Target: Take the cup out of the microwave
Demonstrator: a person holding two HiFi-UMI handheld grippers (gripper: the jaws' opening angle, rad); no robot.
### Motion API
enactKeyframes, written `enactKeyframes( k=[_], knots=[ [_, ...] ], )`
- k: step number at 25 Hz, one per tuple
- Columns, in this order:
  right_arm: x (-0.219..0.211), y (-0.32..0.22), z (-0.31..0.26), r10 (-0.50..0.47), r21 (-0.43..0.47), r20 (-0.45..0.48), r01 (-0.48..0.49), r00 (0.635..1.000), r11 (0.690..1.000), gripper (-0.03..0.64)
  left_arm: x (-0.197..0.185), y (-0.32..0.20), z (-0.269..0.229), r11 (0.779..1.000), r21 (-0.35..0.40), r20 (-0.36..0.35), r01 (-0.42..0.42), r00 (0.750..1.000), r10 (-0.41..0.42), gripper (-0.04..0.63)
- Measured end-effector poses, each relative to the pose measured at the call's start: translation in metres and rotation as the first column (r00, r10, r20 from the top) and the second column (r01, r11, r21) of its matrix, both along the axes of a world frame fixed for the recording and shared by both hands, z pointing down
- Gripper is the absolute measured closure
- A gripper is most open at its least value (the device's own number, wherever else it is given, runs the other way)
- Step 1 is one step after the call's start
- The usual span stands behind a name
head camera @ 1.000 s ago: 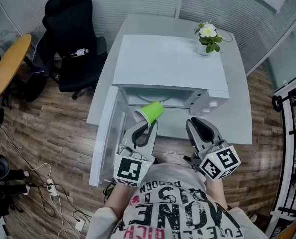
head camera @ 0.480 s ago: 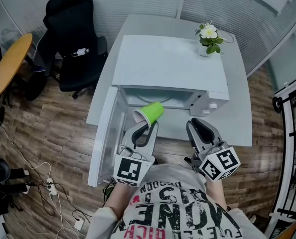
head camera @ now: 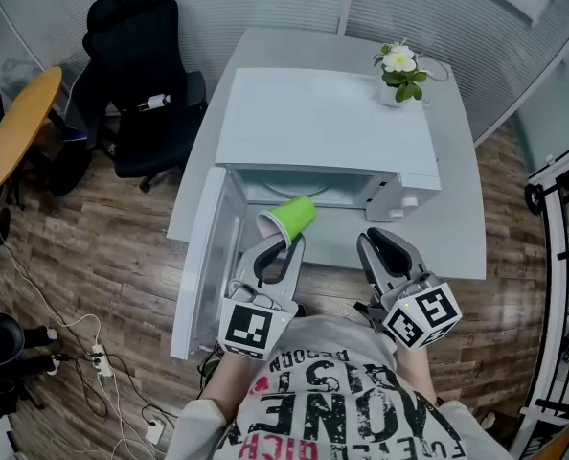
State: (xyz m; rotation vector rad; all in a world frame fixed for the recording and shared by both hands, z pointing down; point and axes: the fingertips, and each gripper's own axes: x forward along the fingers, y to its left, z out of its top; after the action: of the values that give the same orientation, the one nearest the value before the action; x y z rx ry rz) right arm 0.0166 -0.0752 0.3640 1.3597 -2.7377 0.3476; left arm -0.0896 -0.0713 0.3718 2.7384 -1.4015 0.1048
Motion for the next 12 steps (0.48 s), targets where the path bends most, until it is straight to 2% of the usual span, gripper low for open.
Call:
enactKeyframes(
  k=[5,12],
  knots=[
    [-0.0025,0.0028,-0.0005,0.001,-0.002,0.003,-0.001,1.000,1.000,0.535,-0.0010,0.0025,0.0013,0.999,0.043,0.021,-0.026,0.999,0.025,0.566],
    [-0.0087,0.0036,-0.0017,-0.004,-0.001,0.001,0.004,1.000,1.000,0.535,-0.0061,0.0052,0.0005,1.000,-0.010,-0.023,-0.001,1.000,0.001,0.566]
  ],
)
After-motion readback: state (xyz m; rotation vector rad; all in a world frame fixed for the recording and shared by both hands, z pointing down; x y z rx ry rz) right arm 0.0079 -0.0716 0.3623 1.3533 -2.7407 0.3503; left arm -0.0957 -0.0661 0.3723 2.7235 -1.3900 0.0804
